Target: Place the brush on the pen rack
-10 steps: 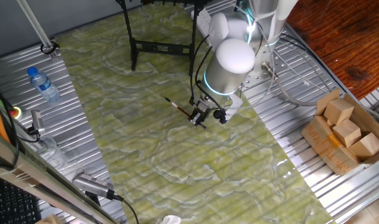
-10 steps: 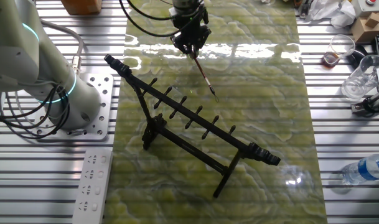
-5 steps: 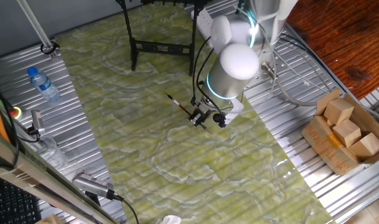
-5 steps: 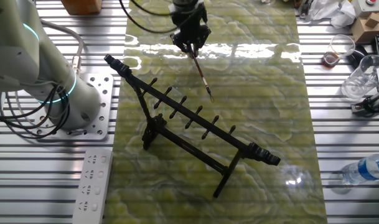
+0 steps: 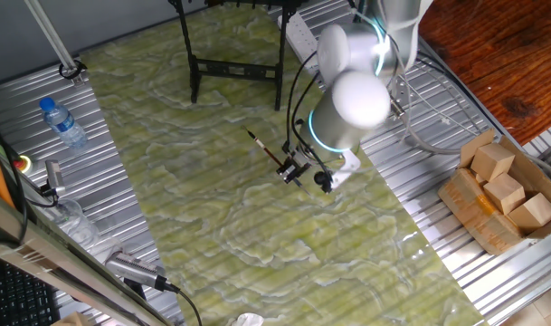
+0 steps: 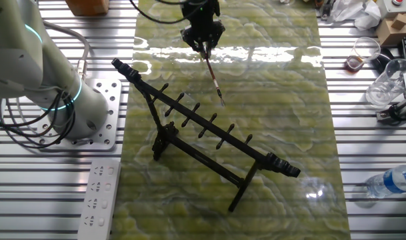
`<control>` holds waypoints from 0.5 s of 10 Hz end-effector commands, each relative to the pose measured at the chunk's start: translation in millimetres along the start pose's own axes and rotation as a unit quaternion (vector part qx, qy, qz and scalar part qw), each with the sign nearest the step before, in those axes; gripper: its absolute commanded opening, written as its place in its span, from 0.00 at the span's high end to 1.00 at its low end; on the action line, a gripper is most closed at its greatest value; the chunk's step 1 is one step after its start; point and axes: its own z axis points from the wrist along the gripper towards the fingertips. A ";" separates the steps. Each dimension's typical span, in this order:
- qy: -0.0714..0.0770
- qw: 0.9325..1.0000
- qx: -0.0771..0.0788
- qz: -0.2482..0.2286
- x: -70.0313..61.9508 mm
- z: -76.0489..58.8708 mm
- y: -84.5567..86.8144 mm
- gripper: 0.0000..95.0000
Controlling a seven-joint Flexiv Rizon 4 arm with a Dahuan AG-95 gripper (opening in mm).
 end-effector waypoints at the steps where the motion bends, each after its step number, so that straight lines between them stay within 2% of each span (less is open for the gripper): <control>1: 0.012 1.000 -0.004 0.010 2.7 -3.5 3.3 1.00; 5: 0.024 1.000 -0.008 0.017 9.5 -10.7 7.9 1.00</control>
